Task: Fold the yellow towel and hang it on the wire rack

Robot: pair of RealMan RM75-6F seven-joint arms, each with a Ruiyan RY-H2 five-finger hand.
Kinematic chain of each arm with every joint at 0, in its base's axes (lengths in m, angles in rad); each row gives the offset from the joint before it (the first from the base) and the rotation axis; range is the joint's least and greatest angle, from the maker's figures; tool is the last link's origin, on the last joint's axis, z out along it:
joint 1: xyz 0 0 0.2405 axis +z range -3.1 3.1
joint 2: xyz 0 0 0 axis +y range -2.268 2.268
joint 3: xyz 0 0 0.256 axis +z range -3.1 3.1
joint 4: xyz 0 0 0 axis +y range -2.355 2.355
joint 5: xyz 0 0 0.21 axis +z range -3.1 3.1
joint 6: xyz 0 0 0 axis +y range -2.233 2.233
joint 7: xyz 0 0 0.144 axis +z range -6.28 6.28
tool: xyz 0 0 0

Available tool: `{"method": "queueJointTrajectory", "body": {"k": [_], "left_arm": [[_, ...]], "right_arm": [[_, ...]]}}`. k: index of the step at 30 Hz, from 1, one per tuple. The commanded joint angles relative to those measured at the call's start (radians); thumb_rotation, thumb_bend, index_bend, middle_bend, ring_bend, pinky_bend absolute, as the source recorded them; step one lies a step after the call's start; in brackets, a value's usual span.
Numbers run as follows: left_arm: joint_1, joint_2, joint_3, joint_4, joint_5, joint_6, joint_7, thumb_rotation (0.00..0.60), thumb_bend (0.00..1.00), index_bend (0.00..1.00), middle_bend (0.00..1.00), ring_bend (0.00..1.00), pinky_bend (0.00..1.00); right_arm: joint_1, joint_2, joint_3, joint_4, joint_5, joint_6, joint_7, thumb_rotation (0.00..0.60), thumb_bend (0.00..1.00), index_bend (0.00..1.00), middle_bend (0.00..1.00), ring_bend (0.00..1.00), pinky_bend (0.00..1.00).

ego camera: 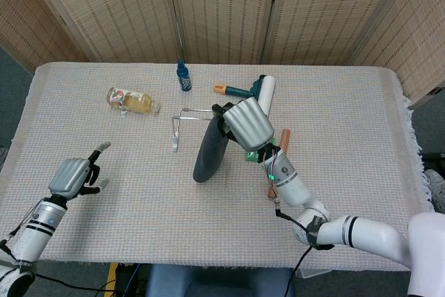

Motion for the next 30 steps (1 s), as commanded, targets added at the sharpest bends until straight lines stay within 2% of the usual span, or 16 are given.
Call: {"method": "queueJointTrajectory", "body": {"k": [1, 6, 11, 22, 30], "left_arm": [[0.002, 0.002, 0.002, -0.001, 0.002, 0.0, -0.001, 0.6, 0.37, 0.04, 0.83, 0.73, 0.88], [0.013, 0.007, 0.008, -0.003, 0.006, 0.008, -0.001, 0.6, 0.37, 0.04, 0.83, 0.73, 0.88], [0.026, 0.013, 0.014, -0.002, 0.002, 0.009, -0.007, 0.6, 0.37, 0.04, 0.83, 0.73, 0.88], [0.046, 0.02, 0.021, 0.006, -0.008, 0.007, -0.015, 0.6, 0.37, 0.04, 0.82, 0.73, 0.87], [0.053, 0.023, 0.021, -0.003, -0.01, 0.008, -0.008, 0.6, 0.37, 0.04, 0.82, 0.73, 0.87]], "right_arm": [[0.037, -0.013, 0.027, 0.019, 0.05, -0.024, -0.05, 0.6, 0.57, 0.68, 0.91, 0.99, 1.0], [0.117, -0.069, 0.062, 0.127, 0.103, -0.068, -0.074, 0.6, 0.57, 0.69, 0.91, 0.99, 1.0], [0.217, -0.138, 0.093, 0.302, 0.13, -0.114, -0.062, 0.6, 0.57, 0.69, 0.91, 0.99, 1.0], [0.391, -0.259, 0.099, 0.681, 0.14, -0.211, 0.025, 0.6, 0.57, 0.69, 0.91, 0.99, 1.0], [0.474, -0.351, 0.079, 0.888, 0.144, -0.274, 0.118, 0.6, 0.55, 0.69, 0.91, 0.99, 1.0]]}}
